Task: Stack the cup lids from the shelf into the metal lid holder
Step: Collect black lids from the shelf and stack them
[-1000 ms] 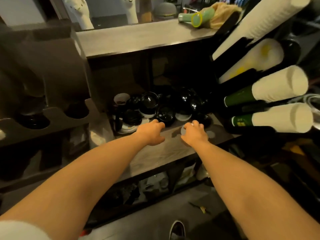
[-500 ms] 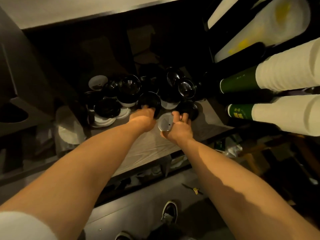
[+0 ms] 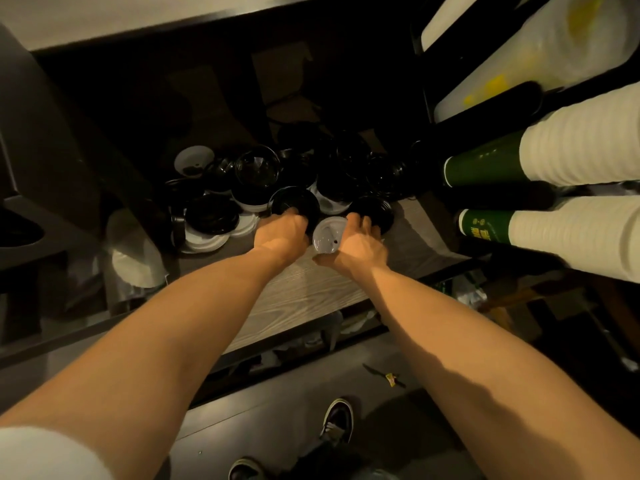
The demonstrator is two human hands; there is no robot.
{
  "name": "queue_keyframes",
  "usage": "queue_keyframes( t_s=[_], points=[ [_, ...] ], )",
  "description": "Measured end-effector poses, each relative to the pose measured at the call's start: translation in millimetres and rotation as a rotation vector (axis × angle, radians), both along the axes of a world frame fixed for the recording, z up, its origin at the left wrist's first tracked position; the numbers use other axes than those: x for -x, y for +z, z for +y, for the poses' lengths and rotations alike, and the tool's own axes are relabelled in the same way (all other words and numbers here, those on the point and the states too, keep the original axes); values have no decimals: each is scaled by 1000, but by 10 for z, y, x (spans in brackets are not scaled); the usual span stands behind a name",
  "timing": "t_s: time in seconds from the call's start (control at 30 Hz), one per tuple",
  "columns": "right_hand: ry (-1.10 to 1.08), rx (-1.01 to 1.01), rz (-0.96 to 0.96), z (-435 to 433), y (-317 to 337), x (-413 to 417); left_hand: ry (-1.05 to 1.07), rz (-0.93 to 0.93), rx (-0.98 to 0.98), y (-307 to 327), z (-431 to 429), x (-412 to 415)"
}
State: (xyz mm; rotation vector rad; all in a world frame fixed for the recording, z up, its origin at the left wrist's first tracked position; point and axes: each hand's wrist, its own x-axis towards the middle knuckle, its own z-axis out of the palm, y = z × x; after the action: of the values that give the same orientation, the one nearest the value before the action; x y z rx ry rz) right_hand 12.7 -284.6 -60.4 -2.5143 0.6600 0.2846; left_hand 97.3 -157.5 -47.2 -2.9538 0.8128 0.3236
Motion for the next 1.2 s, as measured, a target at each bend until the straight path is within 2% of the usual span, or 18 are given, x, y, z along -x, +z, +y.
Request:
queue_keyframes(
  t_s=[0.4,0.53,0.67,0.83,0.93,1.07,1.2],
  points=[
    [-39,6,-205,118,192,17,-2,-92,327,356,155,129],
    [-124,-187,-320,240,320,-47,119,-103,473,598,249,181],
    [-203,-411,-339,403,493,-112,206,-121,582,852,429,245],
    [-214,-499,-331,778,771,-171,321,-171,722,1066,781,314],
    [-262,-628,-379,1039,911,-179,379,-133,773,1201,1110,386],
    [-208,-813,-243,1304,1123,-87,447,-23,844,1324,1570,417],
    [-137,-991,-85,1601,1351,5,400,56,917,1456,2006,526]
  ],
)
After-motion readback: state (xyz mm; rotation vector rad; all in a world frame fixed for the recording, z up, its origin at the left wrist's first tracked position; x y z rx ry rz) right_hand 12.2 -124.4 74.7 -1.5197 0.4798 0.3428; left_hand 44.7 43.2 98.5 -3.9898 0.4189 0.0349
